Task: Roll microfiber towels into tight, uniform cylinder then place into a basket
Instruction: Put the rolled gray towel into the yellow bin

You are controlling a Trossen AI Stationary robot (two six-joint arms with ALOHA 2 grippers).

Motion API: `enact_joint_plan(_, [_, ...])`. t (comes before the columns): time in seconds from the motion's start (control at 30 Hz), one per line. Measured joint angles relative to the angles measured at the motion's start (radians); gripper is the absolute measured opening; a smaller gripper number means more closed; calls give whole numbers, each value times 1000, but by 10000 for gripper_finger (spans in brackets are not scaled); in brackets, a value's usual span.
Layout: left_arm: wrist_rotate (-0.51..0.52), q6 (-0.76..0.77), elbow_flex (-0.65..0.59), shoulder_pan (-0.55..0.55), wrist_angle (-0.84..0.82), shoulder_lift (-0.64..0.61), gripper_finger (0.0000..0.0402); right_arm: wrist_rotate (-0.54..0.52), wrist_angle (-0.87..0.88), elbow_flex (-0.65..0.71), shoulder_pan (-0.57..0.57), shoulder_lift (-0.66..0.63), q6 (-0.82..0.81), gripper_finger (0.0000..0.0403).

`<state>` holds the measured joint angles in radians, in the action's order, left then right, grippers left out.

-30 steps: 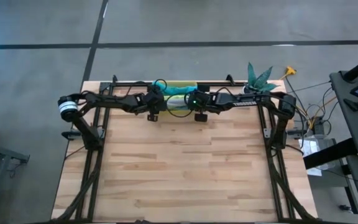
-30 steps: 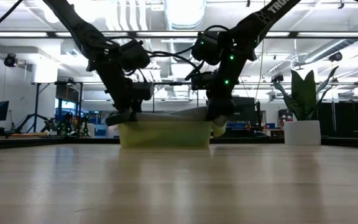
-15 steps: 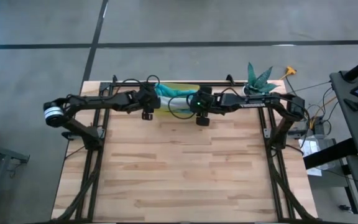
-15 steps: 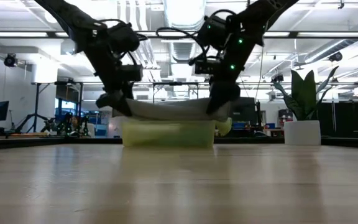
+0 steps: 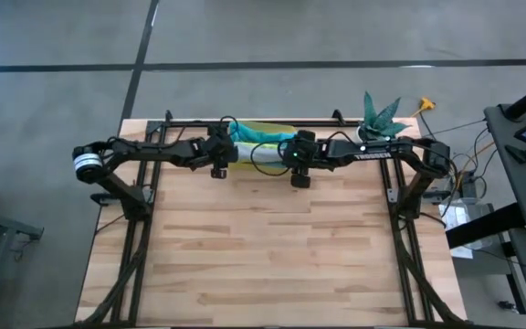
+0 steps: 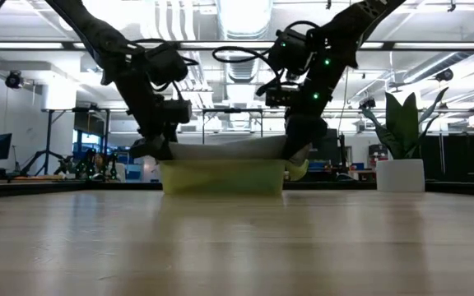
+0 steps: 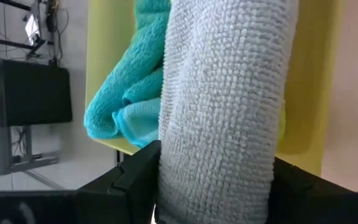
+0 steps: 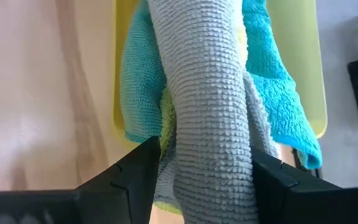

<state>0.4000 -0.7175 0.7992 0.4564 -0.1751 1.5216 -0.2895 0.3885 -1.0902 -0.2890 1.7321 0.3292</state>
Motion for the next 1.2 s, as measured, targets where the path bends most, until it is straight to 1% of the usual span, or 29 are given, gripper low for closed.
enact_joint_plan(0.2, [-2,0,-2,1,-27,-37,192,43,31,-41,2,6,35,183])
enact_joint_plan(0.4, [20,-7,-13,2,-65,-95,192,34,52,-86,3,8,71,183])
enact_joint_plan(0.47, [28,-7,-22,2,-62,-112,192,32,83,-101,3,7,71,183])
enact_joint_plan(0.57, [23,-3,-31,2,-60,-128,192,30,131,-115,3,7,55,192])
enact_joint_plan(0.63, [-14,-1,-35,3,-62,-137,193,30,149,-120,3,3,39,205])
enact_joint_plan(0.7, [-54,5,-38,3,-72,-142,201,28,162,-120,3,0,23,221])
enact_joint_plan(0.83, [-57,15,-40,7,-96,-144,236,27,159,-120,3,-3,11,259])
enact_joint_plan(0.93, [-32,23,-40,11,-104,-144,265,25,159,-125,3,-4,-3,282])
enact_joint_plan(1.03, [5,23,-40,16,-115,-150,285,25,158,-127,3,-5,-8,297])
enact_joint_plan(1.13, [15,28,-41,18,-123,-161,293,29,158,-127,3,-5,-16,302])
enact_joint_plan(1.2, [45,29,-41,17,-123,-170,294,32,156,-127,8,-5,-15,304])
